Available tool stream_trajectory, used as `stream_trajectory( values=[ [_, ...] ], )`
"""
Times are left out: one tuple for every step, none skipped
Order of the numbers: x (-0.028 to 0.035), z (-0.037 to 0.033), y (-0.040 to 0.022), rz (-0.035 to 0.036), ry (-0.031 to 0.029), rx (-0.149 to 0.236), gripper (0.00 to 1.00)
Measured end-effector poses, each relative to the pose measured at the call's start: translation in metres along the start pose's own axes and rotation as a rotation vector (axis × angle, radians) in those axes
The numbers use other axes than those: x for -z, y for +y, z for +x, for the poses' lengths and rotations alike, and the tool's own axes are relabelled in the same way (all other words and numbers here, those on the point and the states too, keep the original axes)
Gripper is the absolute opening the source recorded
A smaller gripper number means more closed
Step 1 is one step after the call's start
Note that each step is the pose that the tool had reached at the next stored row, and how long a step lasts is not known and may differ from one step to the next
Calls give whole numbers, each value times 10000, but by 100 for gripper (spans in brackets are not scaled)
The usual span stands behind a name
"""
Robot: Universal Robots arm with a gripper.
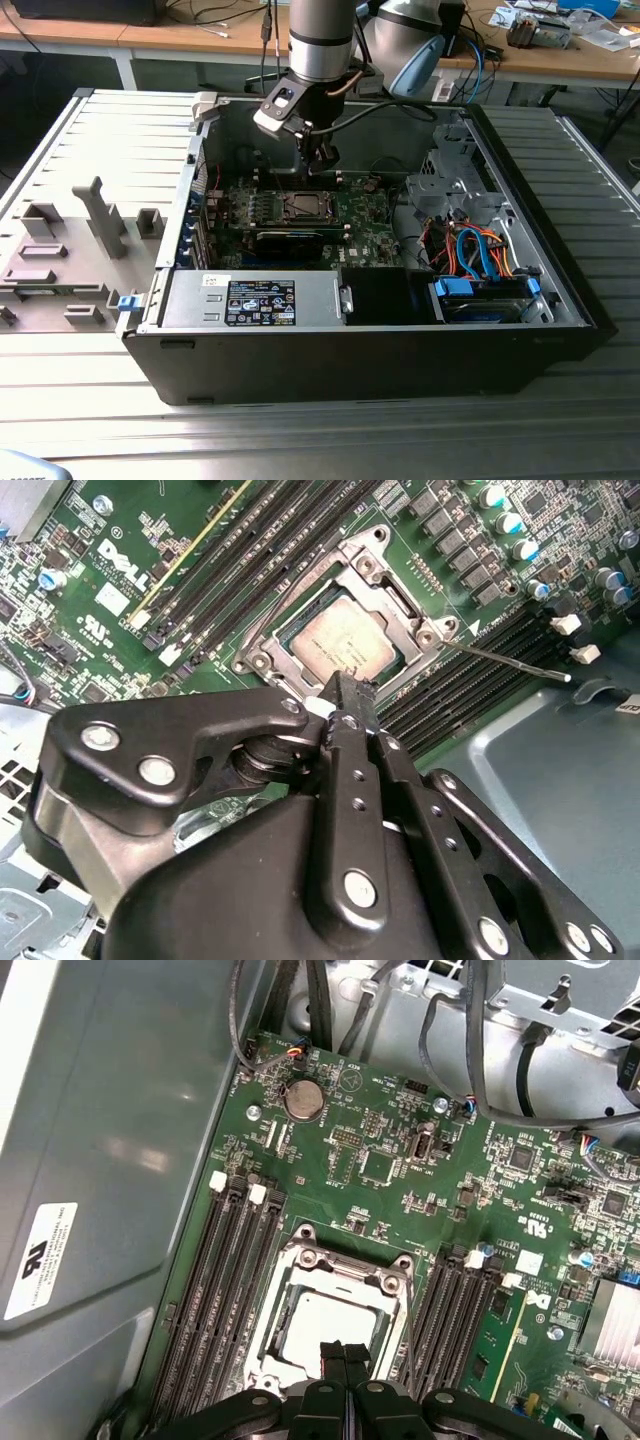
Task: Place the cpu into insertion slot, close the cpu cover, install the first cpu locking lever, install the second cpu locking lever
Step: 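Install the first cpu locking lever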
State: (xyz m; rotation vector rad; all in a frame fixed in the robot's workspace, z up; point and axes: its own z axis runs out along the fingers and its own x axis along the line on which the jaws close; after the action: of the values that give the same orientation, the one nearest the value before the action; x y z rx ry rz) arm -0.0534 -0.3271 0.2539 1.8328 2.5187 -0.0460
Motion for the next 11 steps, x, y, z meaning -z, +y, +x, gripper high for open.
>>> stream_trajectory(
  values=[
    [0,0,0,0,0,10,11],
    [0,0,0,-1,0,25,11],
    [0,0,0,-2,0,38,11],
    [0,0,0,-2,-1,49,11],
    [0,0,0,-2,0,65,11],
    [0,0,0,-3,-1,77,11],
    [0,0,0,-5,-1,109,11],
    [0,0,0,-5,-1,138,11],
    [0,0,0,-6,-1,160,11],
    [0,0,0,-8,-2,181,11],
    [0,0,0,-9,-2,214,11]
  ],
)
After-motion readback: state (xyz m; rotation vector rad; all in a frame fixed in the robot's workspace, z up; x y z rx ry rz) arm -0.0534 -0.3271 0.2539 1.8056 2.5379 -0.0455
